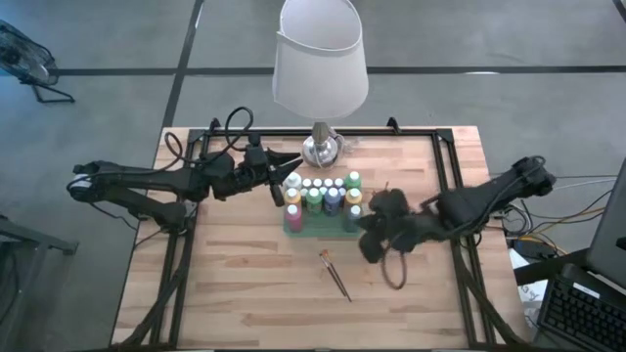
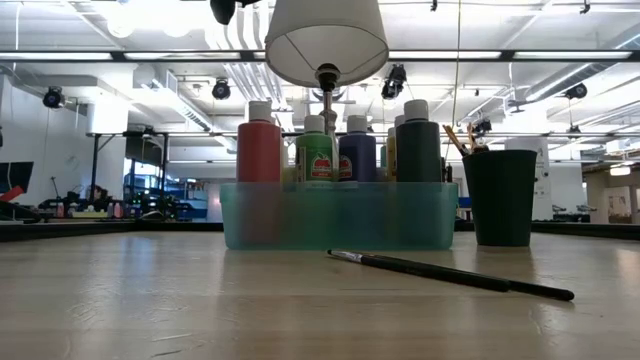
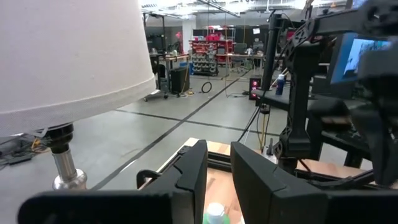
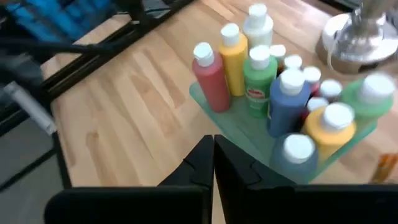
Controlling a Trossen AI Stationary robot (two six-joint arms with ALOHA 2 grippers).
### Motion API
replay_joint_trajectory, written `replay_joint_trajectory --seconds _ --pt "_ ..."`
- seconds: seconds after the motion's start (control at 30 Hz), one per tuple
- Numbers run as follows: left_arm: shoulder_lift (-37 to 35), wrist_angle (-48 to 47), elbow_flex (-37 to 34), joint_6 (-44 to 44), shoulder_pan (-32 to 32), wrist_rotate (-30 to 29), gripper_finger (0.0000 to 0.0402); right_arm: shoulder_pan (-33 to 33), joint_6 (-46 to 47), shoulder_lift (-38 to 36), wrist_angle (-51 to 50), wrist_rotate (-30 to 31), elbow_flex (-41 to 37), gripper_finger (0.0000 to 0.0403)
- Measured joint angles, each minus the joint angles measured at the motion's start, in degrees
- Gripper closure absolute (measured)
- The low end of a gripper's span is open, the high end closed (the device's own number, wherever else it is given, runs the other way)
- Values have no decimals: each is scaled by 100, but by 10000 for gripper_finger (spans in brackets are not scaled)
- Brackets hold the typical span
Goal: Pick & Place Paint Supplies
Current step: Put the orange paint brush into the black cup
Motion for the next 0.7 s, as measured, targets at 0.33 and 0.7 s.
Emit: replay_joint_trajectory --seconds 0.33,0.7 --pt "-4 -37 0 -101 -1 -2 326 305 1708 1332 6 363 400 394" --pt "2 -423 2 -245 -2 74 326 399 2427 2335 71 612 838 388"
